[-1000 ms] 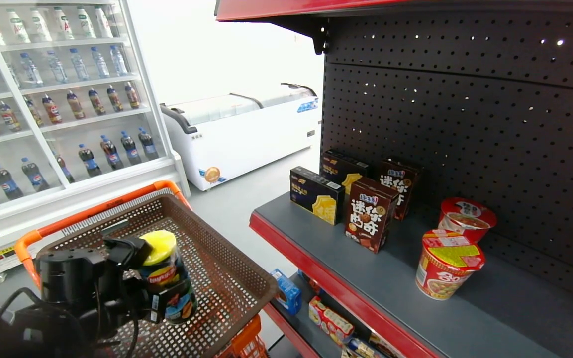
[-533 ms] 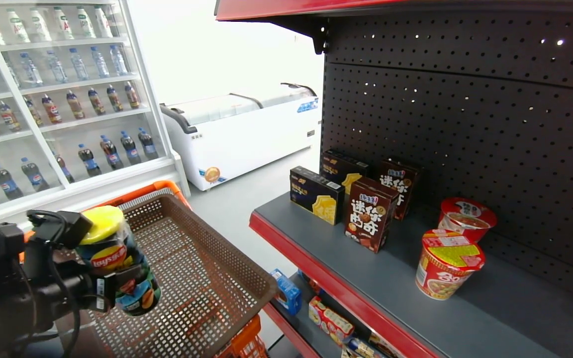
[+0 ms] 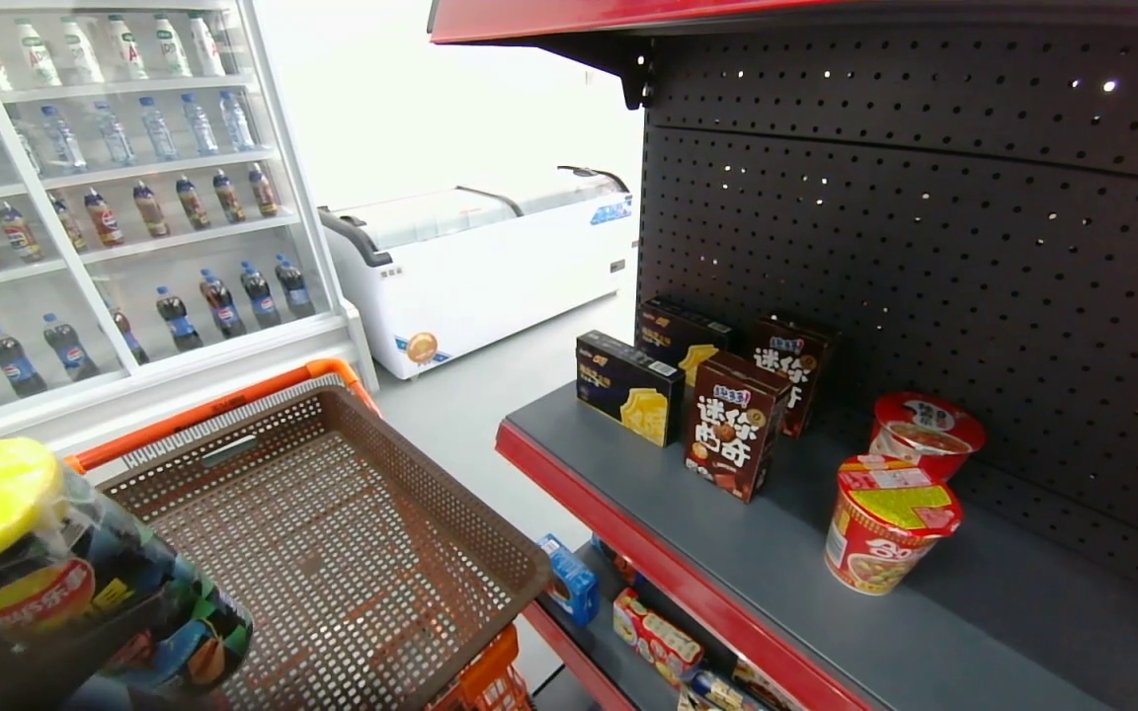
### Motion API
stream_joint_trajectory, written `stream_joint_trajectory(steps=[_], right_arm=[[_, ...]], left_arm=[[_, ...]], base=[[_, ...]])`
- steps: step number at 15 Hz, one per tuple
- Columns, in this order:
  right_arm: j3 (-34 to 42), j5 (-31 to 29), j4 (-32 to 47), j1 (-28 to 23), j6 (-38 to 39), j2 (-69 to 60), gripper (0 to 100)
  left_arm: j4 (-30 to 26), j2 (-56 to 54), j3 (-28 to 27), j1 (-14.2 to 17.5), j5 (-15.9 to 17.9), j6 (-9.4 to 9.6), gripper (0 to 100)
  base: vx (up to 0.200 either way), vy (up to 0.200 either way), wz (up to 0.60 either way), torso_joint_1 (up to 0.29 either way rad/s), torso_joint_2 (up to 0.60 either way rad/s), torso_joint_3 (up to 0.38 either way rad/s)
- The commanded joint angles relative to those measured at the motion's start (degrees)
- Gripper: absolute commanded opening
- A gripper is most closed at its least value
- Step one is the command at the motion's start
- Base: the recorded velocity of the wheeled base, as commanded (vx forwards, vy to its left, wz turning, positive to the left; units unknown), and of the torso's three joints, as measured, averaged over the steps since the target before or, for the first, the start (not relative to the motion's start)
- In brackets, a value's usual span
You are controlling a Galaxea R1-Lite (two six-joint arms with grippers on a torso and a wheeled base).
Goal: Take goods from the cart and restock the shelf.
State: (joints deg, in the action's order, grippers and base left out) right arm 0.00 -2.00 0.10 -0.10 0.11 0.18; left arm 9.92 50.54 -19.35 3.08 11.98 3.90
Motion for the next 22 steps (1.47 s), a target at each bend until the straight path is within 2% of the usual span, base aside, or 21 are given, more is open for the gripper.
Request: stream_joint_trajectory(steps=[1,5,9,16,22], right_arm=[[0.0,0.0,0.0,0.0,0.0,0.0,100],[0.0,0.0,0.0,0.0,0.0,0.1,100],[0.0,0.1,0.0,0.0,-0.1,0.1,100],[0.0,0.2,0.0,0.0,-0.1,0.0,100],[0.0,0.2,0.0,0.0,-0.1,0.0,100]], left_arm=[[-0.3,-7.1,1.5,-0.1,-0.3,-0.39,0],[-0.9,-13.9,1.7,-0.4,0.1,-0.12,0],[-6.1,-17.2,-0.2,-0.1,-0.2,-0.03,0],[-6.2,-21.5,3.4,-0.1,-0.2,-0.56,0],[-6.1,-21.6,3.1,-0.2,-0.1,-0.65,0]], base=[[0.0,0.0,0.0,0.0,0.0,0.0],[0.0,0.0,0.0,0.0,0.0,0.0],[0.0,0.0,0.0,0.0,0.0,0.0],[0.0,0.0,-0.6,-0.001,0.0,0.005],[0.0,0.0,-0.6,0.001,0.0,0.004]])
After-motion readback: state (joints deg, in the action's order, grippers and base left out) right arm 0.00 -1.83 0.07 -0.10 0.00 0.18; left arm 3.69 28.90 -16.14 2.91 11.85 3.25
